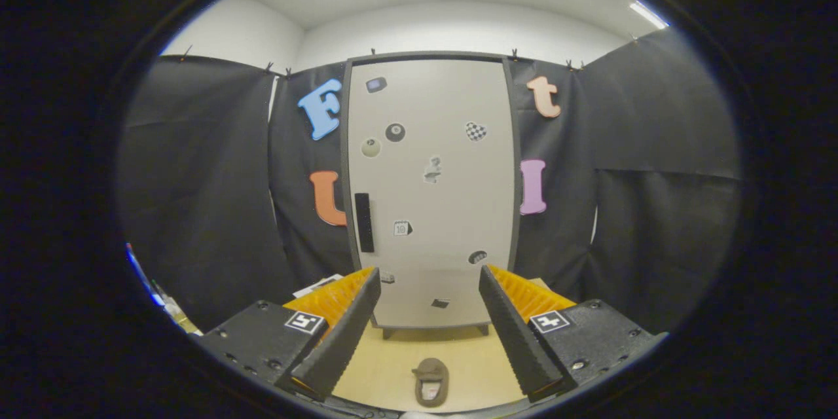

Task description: Open the shoe cabinet door, grab the shoes and put them into the shoe cabinet, then close the shoe cabinet door.

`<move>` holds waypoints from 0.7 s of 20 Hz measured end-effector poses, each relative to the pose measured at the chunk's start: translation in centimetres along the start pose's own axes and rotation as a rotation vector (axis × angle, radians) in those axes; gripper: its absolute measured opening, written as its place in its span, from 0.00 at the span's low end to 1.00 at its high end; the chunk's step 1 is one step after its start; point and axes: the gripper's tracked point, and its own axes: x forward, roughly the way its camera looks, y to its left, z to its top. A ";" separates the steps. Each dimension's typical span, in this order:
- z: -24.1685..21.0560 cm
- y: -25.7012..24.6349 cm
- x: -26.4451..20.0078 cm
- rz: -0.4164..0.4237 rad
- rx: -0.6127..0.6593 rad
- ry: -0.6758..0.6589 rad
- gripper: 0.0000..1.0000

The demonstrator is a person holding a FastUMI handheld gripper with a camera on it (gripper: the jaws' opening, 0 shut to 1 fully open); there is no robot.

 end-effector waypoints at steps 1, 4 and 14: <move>0.0 1.0 1.9 0.020 0.003 0.004 0.99; 0.0 3.5 7.8 0.060 0.014 0.014 0.99; -1.3 9.6 22.7 0.131 0.014 0.054 0.97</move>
